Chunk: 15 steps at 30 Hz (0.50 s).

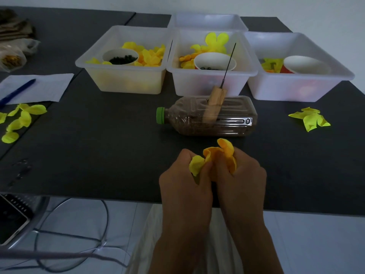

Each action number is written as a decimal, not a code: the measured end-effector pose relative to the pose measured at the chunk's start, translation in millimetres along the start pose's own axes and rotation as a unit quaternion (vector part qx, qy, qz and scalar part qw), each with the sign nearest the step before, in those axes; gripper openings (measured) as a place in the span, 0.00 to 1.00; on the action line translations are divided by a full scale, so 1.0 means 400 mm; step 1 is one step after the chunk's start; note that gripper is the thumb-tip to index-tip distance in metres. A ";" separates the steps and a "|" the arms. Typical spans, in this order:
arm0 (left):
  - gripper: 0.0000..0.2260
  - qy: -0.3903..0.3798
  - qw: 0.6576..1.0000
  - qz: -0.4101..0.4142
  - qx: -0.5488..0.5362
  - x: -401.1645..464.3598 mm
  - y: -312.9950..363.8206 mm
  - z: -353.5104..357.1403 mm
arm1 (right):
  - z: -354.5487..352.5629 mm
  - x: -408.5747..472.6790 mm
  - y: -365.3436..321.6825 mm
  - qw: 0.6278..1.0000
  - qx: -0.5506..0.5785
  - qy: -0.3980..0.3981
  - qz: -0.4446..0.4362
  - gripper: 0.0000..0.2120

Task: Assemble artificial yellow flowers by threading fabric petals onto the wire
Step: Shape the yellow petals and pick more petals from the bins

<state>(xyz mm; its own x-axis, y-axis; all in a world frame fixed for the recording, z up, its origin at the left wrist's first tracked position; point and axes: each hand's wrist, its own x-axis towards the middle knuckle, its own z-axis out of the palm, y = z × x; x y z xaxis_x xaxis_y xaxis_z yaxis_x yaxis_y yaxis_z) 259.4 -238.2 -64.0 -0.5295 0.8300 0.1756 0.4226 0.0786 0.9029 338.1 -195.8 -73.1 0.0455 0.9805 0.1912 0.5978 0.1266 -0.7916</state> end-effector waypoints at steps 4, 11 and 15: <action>0.12 0.045 0.997 0.062 0.000 -0.022 0.021 0.010 | -0.028 0.033 -0.007 0.999 0.012 0.038 0.016 0.15; 0.09 0.136 0.980 0.128 -0.065 -0.010 0.062 -0.003 | -0.074 0.066 -0.065 0.994 0.061 0.094 -0.011 0.15; 0.07 0.178 0.967 0.156 -0.093 0.028 0.093 -0.017 | -0.074 0.093 -0.124 0.990 0.051 0.129 -0.035 0.16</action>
<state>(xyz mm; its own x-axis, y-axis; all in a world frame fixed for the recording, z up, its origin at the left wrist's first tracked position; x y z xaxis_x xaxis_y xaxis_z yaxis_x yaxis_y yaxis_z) 264.2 -229.6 -25.7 -0.6308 0.5520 0.5453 0.4807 -0.2737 0.8331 333.7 -170.2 -9.6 0.2173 0.8997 0.3785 0.5238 0.2197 -0.8230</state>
